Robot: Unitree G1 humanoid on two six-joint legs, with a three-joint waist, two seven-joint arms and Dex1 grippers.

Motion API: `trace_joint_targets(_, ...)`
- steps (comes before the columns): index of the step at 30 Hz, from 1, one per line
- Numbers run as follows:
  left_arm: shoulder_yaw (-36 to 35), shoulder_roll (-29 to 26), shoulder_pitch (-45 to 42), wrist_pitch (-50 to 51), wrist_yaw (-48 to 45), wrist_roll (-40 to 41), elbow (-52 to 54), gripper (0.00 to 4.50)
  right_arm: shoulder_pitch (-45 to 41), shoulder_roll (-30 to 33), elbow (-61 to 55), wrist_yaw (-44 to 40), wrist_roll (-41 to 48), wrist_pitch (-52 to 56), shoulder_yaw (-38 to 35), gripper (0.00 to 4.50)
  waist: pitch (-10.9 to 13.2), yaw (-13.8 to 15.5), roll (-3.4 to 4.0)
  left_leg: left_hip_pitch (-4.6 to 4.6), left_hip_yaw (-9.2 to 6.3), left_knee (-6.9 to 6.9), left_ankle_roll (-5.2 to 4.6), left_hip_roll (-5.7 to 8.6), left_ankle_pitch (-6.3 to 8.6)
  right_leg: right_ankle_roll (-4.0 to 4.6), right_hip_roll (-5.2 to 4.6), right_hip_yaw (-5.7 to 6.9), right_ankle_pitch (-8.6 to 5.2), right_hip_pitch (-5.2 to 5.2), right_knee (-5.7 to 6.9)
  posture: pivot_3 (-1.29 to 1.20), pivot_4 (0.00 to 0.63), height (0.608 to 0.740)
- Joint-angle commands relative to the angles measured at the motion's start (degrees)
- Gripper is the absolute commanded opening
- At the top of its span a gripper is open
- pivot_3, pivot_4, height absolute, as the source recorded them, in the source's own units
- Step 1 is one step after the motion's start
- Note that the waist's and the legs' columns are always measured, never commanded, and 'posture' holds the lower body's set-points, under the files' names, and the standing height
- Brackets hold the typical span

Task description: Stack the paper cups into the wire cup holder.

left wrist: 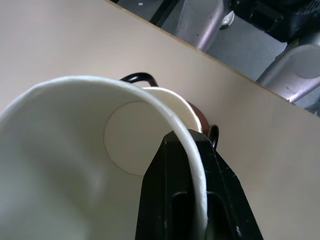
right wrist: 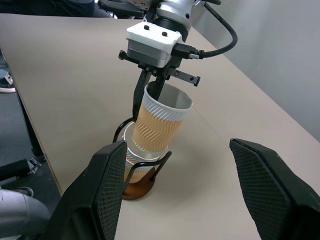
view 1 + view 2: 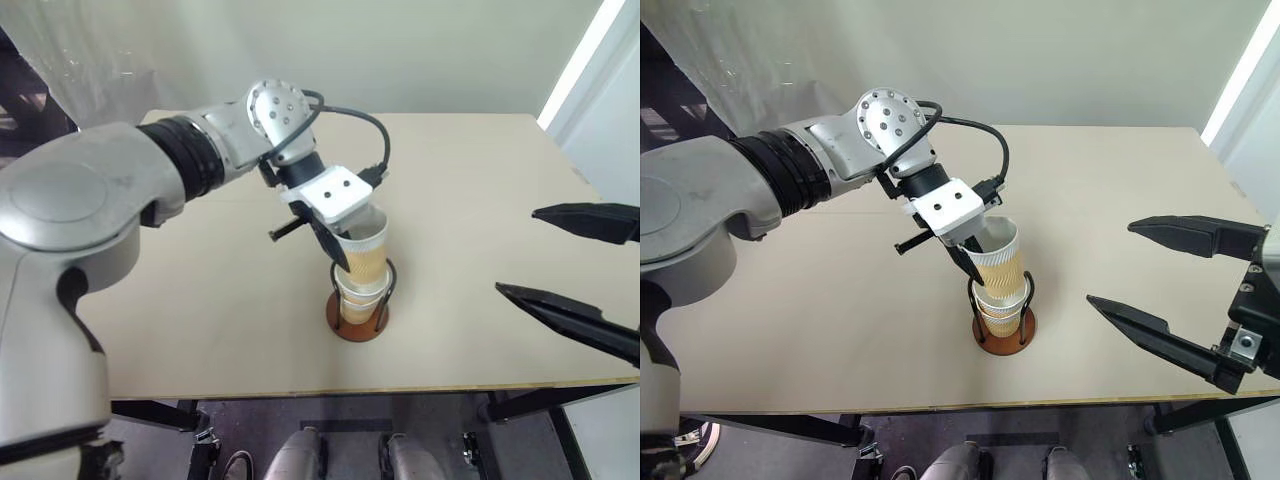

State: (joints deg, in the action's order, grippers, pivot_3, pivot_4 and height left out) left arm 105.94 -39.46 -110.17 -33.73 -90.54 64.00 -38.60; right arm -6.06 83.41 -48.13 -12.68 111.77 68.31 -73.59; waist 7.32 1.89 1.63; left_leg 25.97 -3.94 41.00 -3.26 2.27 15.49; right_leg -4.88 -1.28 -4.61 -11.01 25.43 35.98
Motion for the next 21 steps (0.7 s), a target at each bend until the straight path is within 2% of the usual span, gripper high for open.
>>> trace_joint_targets(1, -1.6, -0.7, -1.5, 0.4, -2.0, 1.3, 0.7, 0.99, -0.4, 0.6, 0.2, 0.9, 0.4, -1.0, -1.9, 3.36, 0.0, 0.0, -0.01, -0.01, 0.02, 0.0, 0.0, 0.03, 0.0, 0.0, 0.04, 0.03, 0.0, 0.01, -0.01, 0.0, 0.15, 0.74)
trace_joint_targets(8, -1.9, -0.2, -1.2, -1.1, -2.0, 0.4, -0.6, 3.39, -0.4, 0.4, 0.2, 0.6, -0.2, -1.0, -1.5, 3.36, 0.0, 0.0, 0.0, 0.0, -0.04, -0.01, 0.0, 0.0, 0.01, 0.02, 0.02, 0.03, -0.01, 0.0, 0.0, 0.0, 0.15, 0.74)
trace_joint_targets(13, -11.3, 1.9, 0.9, 3.8, -2.0, 2.2, -5.2, 3.39, -0.3, -0.2, 0.2, -0.4, -1.5, -0.7, -1.5, 3.36, 0.0, 0.1, -0.02, 0.03, -0.04, 0.0, 0.0, 0.01, 0.01, 0.02, 0.02, 0.06, -0.01, 0.01, 0.0, 0.0, 0.15, 0.74)
trace_joint_targets(17, -28.3, 3.8, 4.9, 13.1, -2.0, 4.1, -12.2, 3.39, 0.0, -1.6, -0.1, -2.3, -4.4, -1.3, 0.1, 3.36, 0.0, 0.2, 0.0, 0.0, 0.0, 0.0, -0.01, 0.03, 0.0, 0.02, 0.01, 0.08, -0.01, -0.02, -0.01, 0.0, 0.15, 0.74)
trace_joint_targets(21, -41.3, 3.5, 10.0, 19.0, -2.0, -0.6, -17.0, 3.39, 2.2, -4.4, -0.6, -5.6, -12.2, -0.3, 2.0, 3.36, -0.1, -0.2, 0.08, -0.05, 0.09, -0.03, 0.06, 0.0, -0.04, 0.03, 0.06, 0.02, -0.03, 0.03, 0.01, 0.0, 0.15, 0.74)
